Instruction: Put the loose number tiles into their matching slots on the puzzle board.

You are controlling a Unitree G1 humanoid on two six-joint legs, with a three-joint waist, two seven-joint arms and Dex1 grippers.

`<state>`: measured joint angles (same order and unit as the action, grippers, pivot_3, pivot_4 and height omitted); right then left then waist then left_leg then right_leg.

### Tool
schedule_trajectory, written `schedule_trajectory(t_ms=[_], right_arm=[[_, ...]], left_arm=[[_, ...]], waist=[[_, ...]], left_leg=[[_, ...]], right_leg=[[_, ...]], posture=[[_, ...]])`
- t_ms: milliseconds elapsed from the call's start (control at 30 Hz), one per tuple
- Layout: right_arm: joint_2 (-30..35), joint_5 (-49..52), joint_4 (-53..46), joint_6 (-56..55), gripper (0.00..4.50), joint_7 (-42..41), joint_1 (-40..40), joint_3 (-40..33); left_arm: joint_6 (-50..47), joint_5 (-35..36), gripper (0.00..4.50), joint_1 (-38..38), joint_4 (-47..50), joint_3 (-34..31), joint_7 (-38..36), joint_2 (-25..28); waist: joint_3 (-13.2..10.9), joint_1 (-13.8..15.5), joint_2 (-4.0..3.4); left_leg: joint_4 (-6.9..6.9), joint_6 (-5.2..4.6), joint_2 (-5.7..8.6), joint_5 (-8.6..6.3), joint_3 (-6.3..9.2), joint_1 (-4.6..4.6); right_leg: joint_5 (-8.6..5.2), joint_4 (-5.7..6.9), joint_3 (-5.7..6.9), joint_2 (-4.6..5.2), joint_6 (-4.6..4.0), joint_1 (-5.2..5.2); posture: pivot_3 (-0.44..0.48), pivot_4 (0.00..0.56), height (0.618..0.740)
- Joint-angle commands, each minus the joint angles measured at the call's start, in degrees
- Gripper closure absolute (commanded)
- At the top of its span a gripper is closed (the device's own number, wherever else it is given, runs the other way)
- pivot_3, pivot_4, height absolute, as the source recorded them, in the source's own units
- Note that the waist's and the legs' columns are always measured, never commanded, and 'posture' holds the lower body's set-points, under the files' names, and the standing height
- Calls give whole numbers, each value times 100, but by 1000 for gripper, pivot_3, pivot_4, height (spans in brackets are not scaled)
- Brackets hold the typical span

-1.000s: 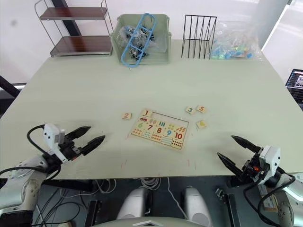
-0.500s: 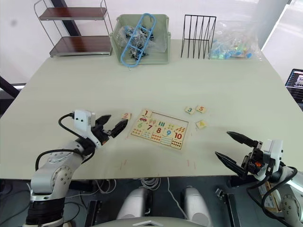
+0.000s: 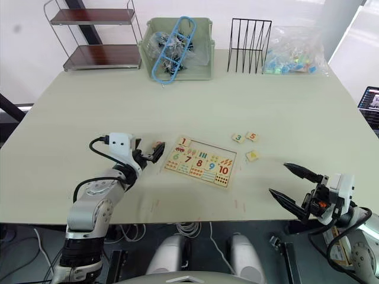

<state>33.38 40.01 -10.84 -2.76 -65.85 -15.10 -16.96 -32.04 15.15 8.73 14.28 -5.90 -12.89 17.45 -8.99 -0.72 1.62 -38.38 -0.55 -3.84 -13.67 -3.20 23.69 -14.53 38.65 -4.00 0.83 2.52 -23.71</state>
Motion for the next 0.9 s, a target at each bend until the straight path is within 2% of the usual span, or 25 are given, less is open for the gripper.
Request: schedule_trajectory(t_ms=[33,500,900], right_arm=[[-20,11,-95,-100,0,-35,2,-165],[-45,-13,-69,-102,0,-138,-2,-178],[-74,-149,63,-245,0,-205,62,-151]], left_arm=[[96,-73,46,103,-27,118,-75,-19],[-347,-426,46,400,-264,299,294,-252],[-1181,-825,46,425,138,467,812,-356]], waist=[[0,1,0],[0,5,0],[2,-5,-3]], left_leg=[[0,0,0,0,0,0],[0,0,3,0,6,0],[0,0,8,0,13,-1]], right_leg=[[0,0,0,0,1,0],[8,0,2,0,15,1],[8,0,4,1,16,4]], posture=[[0,150,740],[0,150,740],[0,150,740]])
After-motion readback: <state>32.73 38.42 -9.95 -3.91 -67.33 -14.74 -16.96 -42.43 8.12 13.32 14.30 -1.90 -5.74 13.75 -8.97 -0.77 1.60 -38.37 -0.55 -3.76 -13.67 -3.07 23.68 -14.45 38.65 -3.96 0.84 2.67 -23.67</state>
